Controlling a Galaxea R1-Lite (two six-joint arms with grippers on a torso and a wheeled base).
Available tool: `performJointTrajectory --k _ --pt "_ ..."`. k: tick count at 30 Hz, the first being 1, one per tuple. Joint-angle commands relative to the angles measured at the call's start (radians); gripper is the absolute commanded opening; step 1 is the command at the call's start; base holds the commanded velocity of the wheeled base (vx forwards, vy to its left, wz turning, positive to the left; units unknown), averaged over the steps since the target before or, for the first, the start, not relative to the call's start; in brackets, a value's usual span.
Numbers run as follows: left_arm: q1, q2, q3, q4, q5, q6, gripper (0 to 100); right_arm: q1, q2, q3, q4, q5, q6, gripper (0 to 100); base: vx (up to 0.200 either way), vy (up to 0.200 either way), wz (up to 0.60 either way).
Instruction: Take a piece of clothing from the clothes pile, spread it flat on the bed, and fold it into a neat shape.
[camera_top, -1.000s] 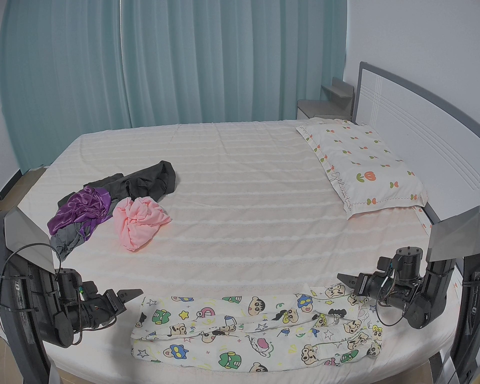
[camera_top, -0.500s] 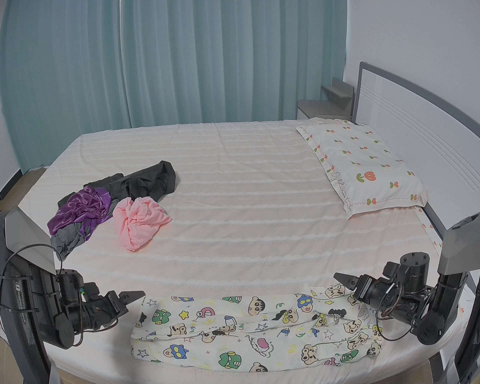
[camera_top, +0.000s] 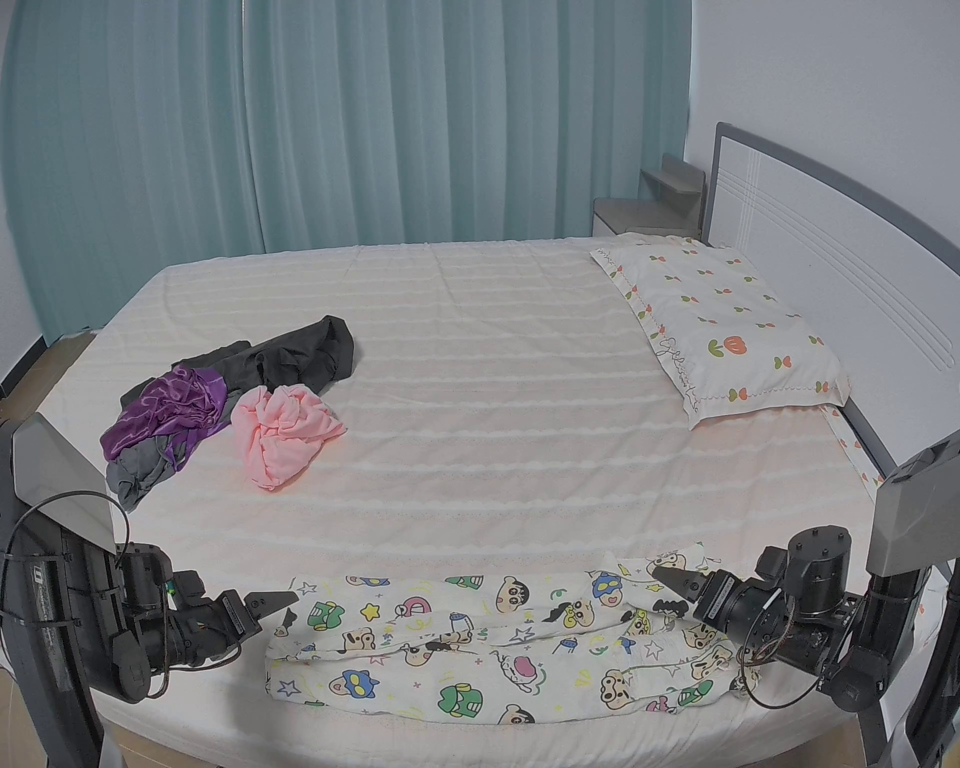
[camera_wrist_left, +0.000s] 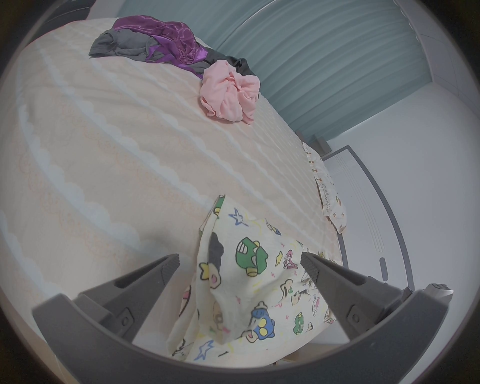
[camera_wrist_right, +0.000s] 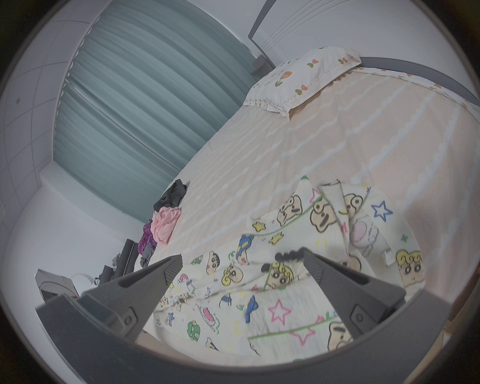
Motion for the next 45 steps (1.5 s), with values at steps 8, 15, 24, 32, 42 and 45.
performJointTrajectory --k 8,15,24,32,42,45 --pt "-0.001 0.000 -0.009 -0.018 0.002 -0.001 100 0.023 -0.001 0.011 -0.009 -0.007 -0.007 100 0.000 0.125 0.00" --pt "-0.001 -0.002 -0.015 -0.018 0.000 -0.002 100 0.023 -0.001 0.022 -0.018 -0.007 -0.009 100 0.000 0.200 0.00" --pt "-0.029 -0.023 -0.037 -0.018 -0.004 0.007 100 0.023 -0.002 0.025 -0.018 -0.007 -0.023 100 0.000 0.000 0.00" --pt "-0.156 0.067 -0.179 -0.018 0.003 0.007 100 0.030 -0.002 0.028 -0.018 -0.009 -0.024 100 0.000 0.000 0.00" --pt "-0.190 0.095 -0.168 0.027 0.003 0.182 100 0.039 0.007 0.028 -0.018 -0.023 -0.024 100 0.000 0.000 0.00" --pt "-0.188 0.096 -0.159 0.050 0.005 0.228 100 0.040 0.007 0.030 -0.018 -0.023 -0.024 100 0.000 0.000 0.00"
